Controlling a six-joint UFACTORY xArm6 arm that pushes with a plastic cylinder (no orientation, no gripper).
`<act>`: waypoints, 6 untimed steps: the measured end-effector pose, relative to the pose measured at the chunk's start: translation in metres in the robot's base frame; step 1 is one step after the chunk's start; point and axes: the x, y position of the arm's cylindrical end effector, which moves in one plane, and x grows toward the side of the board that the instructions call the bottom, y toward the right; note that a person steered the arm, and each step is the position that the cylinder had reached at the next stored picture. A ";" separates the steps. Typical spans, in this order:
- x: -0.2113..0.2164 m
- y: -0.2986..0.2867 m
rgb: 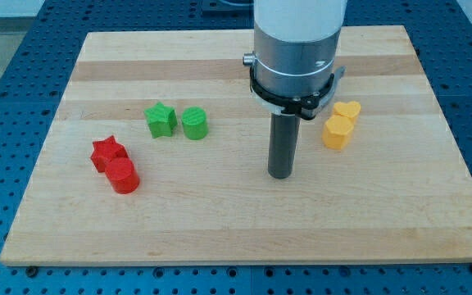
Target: Move the yellow blocks towards the blue blocks
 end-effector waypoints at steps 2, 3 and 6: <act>-0.001 0.010; -0.011 0.039; -0.017 0.081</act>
